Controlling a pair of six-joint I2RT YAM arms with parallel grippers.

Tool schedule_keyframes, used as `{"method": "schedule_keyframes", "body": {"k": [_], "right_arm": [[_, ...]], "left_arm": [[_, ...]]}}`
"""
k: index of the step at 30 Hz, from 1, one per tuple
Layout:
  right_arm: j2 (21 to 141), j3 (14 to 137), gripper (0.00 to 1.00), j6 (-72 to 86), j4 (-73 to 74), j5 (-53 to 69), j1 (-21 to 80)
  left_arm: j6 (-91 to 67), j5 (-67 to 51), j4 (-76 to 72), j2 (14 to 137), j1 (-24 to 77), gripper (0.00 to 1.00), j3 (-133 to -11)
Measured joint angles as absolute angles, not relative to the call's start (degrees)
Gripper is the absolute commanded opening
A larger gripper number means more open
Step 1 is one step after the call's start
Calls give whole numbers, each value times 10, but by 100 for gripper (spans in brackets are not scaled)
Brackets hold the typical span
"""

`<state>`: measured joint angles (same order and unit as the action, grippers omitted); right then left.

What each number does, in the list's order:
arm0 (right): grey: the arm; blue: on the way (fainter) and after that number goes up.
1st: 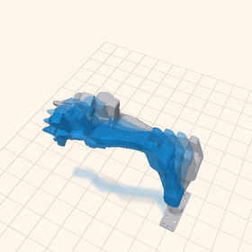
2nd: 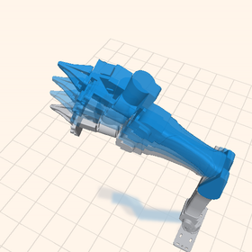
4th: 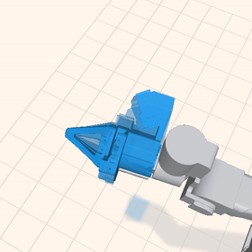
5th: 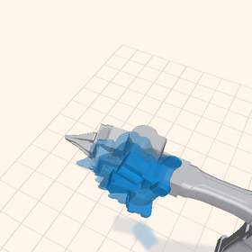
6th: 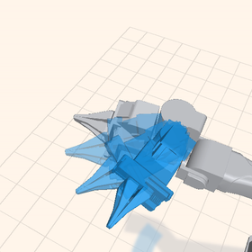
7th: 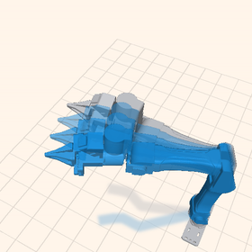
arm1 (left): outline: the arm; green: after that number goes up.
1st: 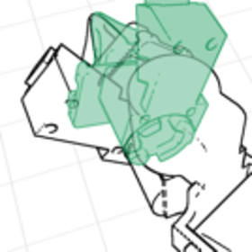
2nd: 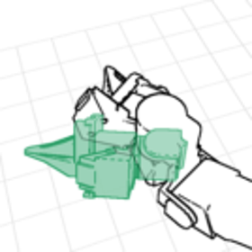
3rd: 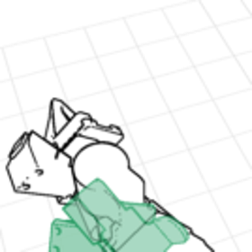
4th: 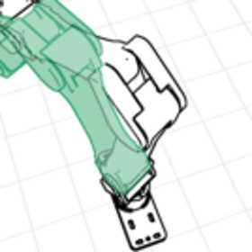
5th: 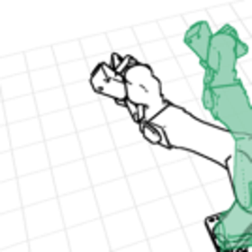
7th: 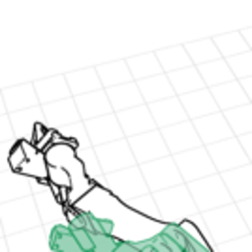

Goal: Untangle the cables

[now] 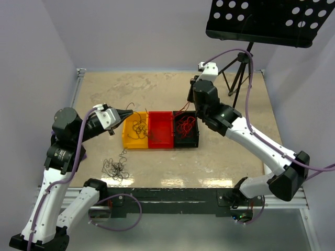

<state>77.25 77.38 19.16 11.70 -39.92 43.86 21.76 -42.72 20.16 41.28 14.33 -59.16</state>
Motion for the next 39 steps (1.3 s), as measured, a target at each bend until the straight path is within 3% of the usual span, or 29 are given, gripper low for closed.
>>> {"method": "schedule_keyframes", "body": {"k": [7, 18, 39], "right_arm": [[751, 756, 0, 210, 159, -392, 432], [676, 912, 0, 203, 173, -390, 432], [693, 868, 0, 205, 221, -379, 431]], "left_arm": [[218, -425, 201, 413, 143, 0, -592], [218, -418, 190, 413, 143, 0, -591], [218, -418, 189, 412, 143, 0, -591]]}}
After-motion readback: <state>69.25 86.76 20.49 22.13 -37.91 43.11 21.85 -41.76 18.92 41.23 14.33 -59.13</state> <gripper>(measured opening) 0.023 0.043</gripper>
